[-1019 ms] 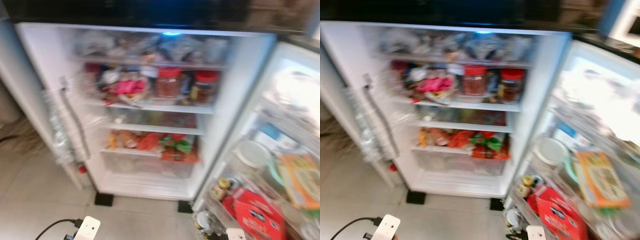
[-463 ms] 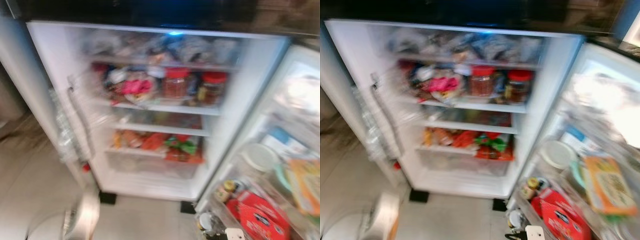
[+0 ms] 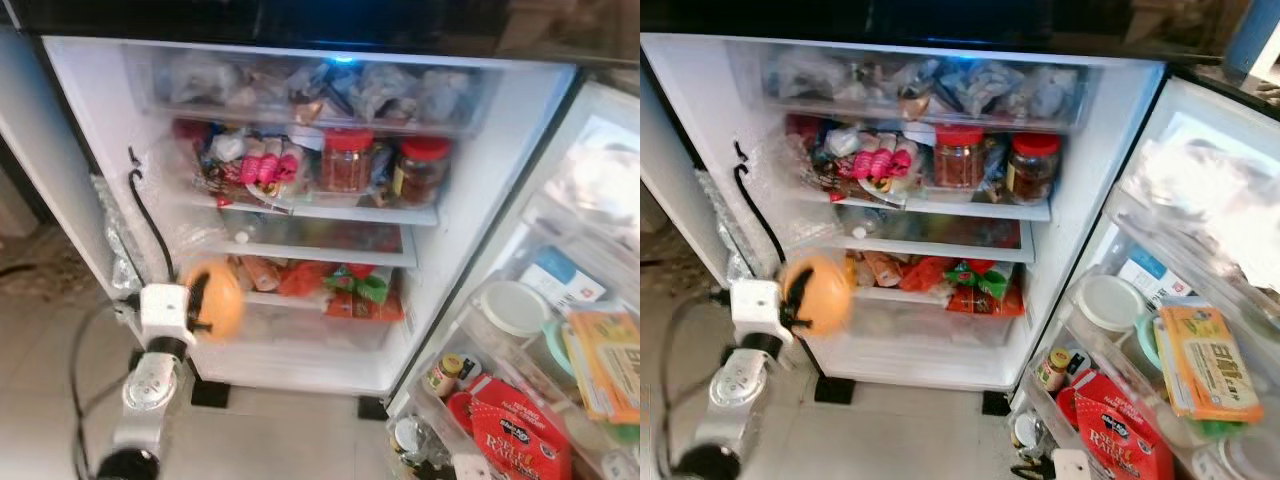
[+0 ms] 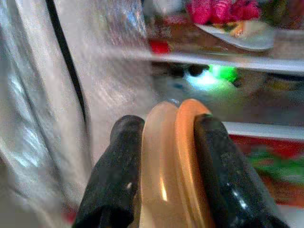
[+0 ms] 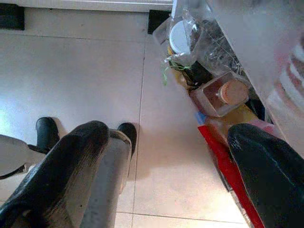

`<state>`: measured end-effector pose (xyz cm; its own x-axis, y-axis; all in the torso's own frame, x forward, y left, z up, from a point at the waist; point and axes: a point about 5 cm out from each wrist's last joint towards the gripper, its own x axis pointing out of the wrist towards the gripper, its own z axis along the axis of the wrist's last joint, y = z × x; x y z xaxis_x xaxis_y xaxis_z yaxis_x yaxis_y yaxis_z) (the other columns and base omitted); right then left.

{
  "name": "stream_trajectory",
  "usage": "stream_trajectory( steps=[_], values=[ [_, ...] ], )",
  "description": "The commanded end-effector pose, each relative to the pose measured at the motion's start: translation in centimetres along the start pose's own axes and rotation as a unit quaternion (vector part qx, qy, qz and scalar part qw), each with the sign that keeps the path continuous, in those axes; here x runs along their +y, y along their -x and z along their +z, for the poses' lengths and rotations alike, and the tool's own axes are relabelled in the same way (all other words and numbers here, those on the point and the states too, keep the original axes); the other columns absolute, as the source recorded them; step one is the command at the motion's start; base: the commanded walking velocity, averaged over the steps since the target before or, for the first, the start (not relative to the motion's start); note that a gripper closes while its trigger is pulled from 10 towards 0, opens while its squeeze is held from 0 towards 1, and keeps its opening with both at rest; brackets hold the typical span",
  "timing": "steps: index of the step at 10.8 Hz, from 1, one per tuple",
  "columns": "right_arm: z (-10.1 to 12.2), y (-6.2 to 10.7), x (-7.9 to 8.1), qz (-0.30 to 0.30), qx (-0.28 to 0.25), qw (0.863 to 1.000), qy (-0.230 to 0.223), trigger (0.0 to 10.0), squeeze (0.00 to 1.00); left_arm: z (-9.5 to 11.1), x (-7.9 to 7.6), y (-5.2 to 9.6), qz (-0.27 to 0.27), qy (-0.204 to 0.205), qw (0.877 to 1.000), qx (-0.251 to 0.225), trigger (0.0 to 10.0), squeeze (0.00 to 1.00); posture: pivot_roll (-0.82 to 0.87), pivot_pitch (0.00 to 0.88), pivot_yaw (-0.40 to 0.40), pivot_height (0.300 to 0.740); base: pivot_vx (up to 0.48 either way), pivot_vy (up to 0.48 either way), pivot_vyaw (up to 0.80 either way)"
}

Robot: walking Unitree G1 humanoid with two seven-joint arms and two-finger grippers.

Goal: Restocking fridge

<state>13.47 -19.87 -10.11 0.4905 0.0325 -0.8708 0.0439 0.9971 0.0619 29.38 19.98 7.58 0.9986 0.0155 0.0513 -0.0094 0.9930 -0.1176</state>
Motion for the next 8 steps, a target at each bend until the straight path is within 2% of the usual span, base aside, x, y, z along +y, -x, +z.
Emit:
stream_trajectory(
  steps=[1, 2, 3, 4, 5, 6, 8],
  values=[
    [-0.2, 0.1, -0.2, -0.005, 0.004, 1.000, -0.003, 10.0, 0.00, 0.6, -0.5, -0.1, -0.013, 0.078, 0.997, 0.005, 10.0, 0.00, -0.08, 0.016, -0.065, 0.740, 0.000, 0.000, 0.00],
    [-0.2, 0.1, -0.2, -0.005, 0.004, 1.000, -0.004, 10.0, 0.00, 0.4, -0.3, 0.2, -0.015, 0.145, 0.989, 0.006, 10.0, 0.00, -0.08, 0.017, -0.066, 0.740, 0.000, 0.000, 0.00],
    [-0.2, 0.1, -0.2, -0.005, 0.004, 1.000, -0.004, 10.0, 0.00, 0.5, 0.2, 1.3, -0.015, 0.260, 0.966, 0.007, 10.0, 0.00, -0.08, 0.018, -0.069, 0.740, 0.000, 0.000, 0.00],
    [-0.3, 0.1, -0.2, -0.005, 0.004, 1.000, -0.004, 10.0, 0.00, 0.5, 0.7, 1.9, -0.012, 0.297, 0.955, 0.002, 10.0, 0.00, -0.08, 0.018, -0.070, 0.740, 0.000, 0.000, 0.00],
    [-0.2, 0.1, -0.2, -0.005, 0.004, 1.000, -0.004, 10.0, 0.00, 0.6, 1.0, 2.5, -0.009, 0.352, 0.936, 0.004, 10.0, 0.00, -0.08, 0.018, -0.074, 0.740, 0.000, 0.000, 0.00],
    [-0.2, 0.1, -0.3, -0.006, 0.004, 1.000, -0.003, 10.0, 0.00, 0.4, 1.2, 2.8, -0.004, 0.372, 0.928, 0.004, 10.0, 0.00, -0.08, 0.018, -0.078, 0.740, 0.000, 0.000, 0.00],
    [-0.2, 0.1, -0.4, -0.006, 0.003, 1.000, -0.003, 10.0, 0.00, -0.4, 1.3, 3.1, 0.005, 0.370, 0.929, 0.017, 10.0, 0.00, -0.08, 0.017, -0.082, 0.740, 0.000, 0.000, 0.00]
  ],
)
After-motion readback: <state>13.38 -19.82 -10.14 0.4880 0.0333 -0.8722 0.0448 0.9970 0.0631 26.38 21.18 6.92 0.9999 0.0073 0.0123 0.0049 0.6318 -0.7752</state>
